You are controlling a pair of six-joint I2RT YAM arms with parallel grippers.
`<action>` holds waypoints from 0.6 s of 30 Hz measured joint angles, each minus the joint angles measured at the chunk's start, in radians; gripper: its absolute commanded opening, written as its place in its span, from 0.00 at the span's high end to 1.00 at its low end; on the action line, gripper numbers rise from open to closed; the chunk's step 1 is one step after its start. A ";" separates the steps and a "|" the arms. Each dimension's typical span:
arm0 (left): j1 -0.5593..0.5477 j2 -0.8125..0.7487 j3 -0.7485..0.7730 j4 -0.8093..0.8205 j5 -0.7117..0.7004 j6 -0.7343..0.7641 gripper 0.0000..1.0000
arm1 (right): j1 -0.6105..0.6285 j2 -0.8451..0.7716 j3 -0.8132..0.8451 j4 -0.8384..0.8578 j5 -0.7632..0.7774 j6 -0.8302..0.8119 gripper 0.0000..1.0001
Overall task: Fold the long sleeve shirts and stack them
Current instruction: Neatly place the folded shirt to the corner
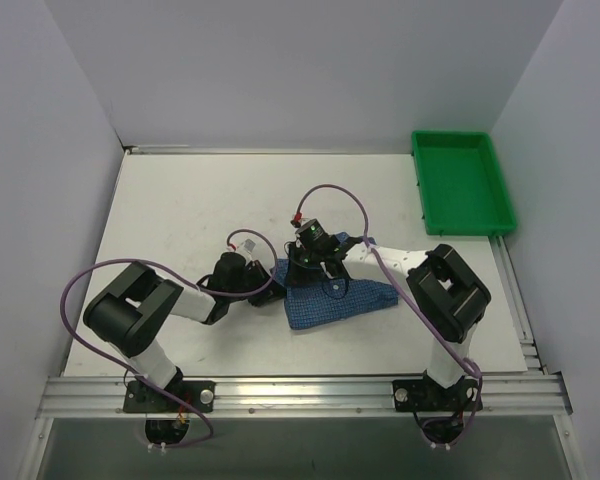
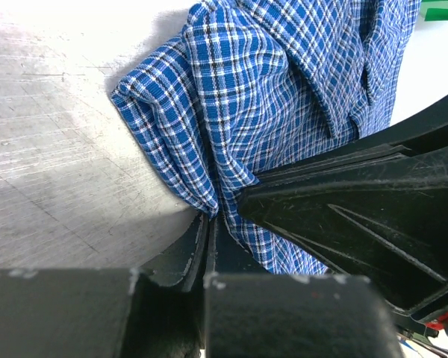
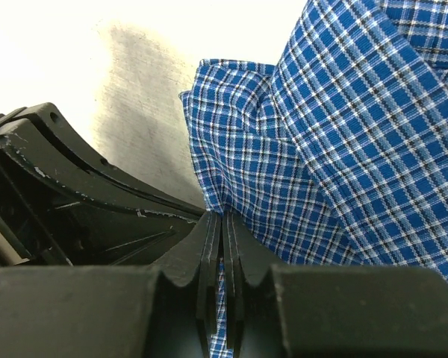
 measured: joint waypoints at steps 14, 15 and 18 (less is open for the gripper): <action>0.000 -0.007 -0.023 0.026 -0.001 -0.001 1.00 | 0.040 -0.002 0.003 0.000 0.002 -0.033 0.97; 0.000 -0.008 -0.024 0.027 -0.001 -0.001 1.00 | 0.043 -0.002 0.006 -0.001 0.002 -0.036 0.94; 0.000 -0.013 -0.029 0.028 -0.002 -0.002 1.00 | 0.047 -0.002 0.014 -0.001 0.005 -0.040 0.82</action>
